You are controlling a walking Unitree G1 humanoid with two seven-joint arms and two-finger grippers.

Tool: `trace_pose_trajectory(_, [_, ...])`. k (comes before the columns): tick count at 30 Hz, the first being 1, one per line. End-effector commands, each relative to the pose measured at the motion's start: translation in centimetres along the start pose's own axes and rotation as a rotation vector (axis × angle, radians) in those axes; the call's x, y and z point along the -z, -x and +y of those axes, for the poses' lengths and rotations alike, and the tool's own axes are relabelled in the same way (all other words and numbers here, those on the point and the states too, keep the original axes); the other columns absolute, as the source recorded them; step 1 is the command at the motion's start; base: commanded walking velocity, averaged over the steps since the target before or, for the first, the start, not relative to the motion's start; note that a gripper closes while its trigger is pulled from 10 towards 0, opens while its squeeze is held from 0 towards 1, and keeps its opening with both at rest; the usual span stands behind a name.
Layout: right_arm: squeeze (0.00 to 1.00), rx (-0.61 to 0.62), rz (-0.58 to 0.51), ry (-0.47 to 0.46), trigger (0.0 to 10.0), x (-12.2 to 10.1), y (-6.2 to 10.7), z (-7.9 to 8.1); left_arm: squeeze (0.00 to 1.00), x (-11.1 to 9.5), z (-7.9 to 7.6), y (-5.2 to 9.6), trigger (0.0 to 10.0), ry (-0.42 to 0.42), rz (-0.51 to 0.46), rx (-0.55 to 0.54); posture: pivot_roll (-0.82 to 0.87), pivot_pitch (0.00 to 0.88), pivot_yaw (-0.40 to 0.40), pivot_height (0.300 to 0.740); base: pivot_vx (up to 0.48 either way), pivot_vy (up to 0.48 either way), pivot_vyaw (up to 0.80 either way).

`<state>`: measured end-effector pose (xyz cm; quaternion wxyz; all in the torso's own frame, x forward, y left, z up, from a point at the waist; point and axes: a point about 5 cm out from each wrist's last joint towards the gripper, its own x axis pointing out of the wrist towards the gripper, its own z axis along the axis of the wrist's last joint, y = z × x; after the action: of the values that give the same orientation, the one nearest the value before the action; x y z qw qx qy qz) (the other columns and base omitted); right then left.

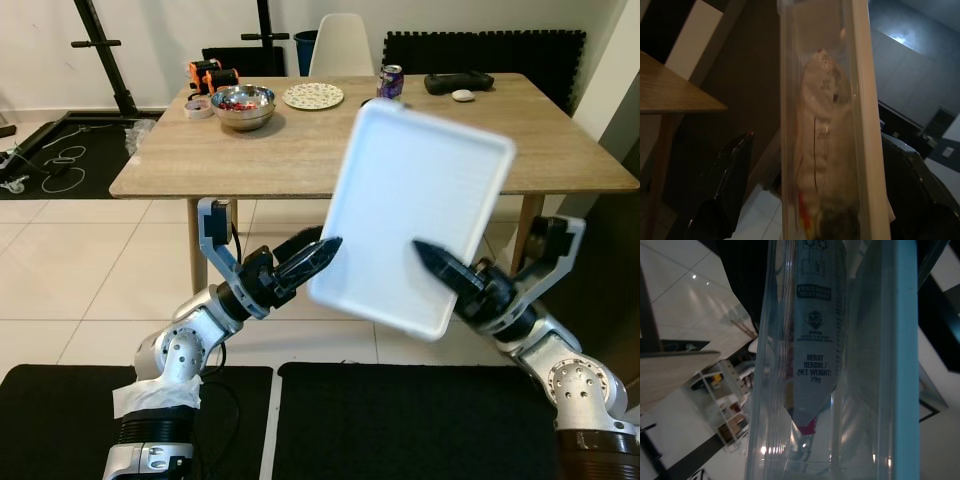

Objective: Restocking fridge

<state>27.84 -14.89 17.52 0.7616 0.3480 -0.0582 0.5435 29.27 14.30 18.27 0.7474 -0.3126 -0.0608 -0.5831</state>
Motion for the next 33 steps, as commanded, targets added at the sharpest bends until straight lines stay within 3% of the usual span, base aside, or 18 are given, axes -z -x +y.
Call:
trace_pose_trajectory(1, [0.0, -0.047, 0.024, 0.023, 0.0, -0.3, -0.4, 0.6, 1.0, 0.1, -0.3, 0.3, 10.0, -0.002, 0.041, 0.012, -0.06, 0.014, -0.012, 0.74, 0.0, 0.0, 0.0])
trace_pose_trajectory(4, [0.0, -0.055, 0.029, 0.021, 0.0, -0.4, -0.4, 0.8, 1.0, 0.2, -0.5, 0.5, 10.0, 0.004, 0.061, 0.031, -0.06, 0.013, -0.013, 0.74, 0.0, 0.0, 0.0])
trace_pose_trajectory(5, [0.0, -0.056, 0.03, 0.021, 0.0, -0.3, -0.4, 0.8, 0.23, 0.3, -0.6, 0.5, 10.0, 0.009, 0.069, 0.037, -0.06, 0.015, -0.012, 0.74, 0.0, 0.0, 0.0])
trace_pose_trajectory(6, [0.0, -0.057, 0.031, 0.02, 0.0, -0.3, -0.4, 0.8, 0.23, 0.4, -0.7, 0.5, 10.0, 0.015, 0.077, 0.044, -0.06, 0.015, -0.012, 0.74, 0.0, 0.0, 0.0])
trace_pose_trajectory(7, [0.0, -0.056, 0.035, 0.02, 0.0, -0.3, -0.3, 0.8, 0.0, 0.6, -0.9, 0.6, 10.0, 0.026, 0.089, 0.057, -0.06, 0.015, -0.013, 0.74, 0.0, 0.0, 0.0])
trace_pose_trajectory(13, [0.0, -0.008, 0.022, 0.046, 0.0, -0.4, -0.2, 0.2, 0.0, 1.2, -1.1, 0.8, 10.0, 0.04, 0.129, 0.081, -0.06, 0.015, -0.013, 0.74, 0.0, 0.0, 0.0])
trace_pose_trajectory(17, [0.0, 0.039, -0.073, 0.051, 0.0, -1.6, -0.4, -0.5, 0.0, 1.2, -0.8, 0.8, 10.0, 0.04, 0.101, 0.062, -0.06, 0.015, -0.013, 0.74, 0.0, 0.0, 0.0])
trace_pose_trajectory(22, [0.0, 0.048, -0.087, 0.06, 0.0, -1.8, -0.6, -0.6, 0.0, 1.5, -0.8, 0.7, 10.0, 0.049, 0.096, 0.062, -0.07, 0.014, -0.014, 0.74, 0.0, 0.0, 0.0])
trace_pose_trajectory(26, [0.0, 0.151, -0.147, 0.07, 0.0, -2.3, -0.5, -1.8, 0.0, 2.3, -0.5, 0.4, 10.0, 0.057, 0.072, 0.03, -0.06, 0.014, -0.015, 0.74, 0.0, 0.0, 0.0])
trace_pose_trajectory(33, [0.0, 0.116, -0.126, 0.049, 0.0, -1.7, -0.9, -1.4, 0.0, 2.9, -0.5, -0.5, 10.0, 0.08, 0.035, 0.033, -0.06, 0.014, -0.015, 0.74, 0.0, 0.0, 0.0])
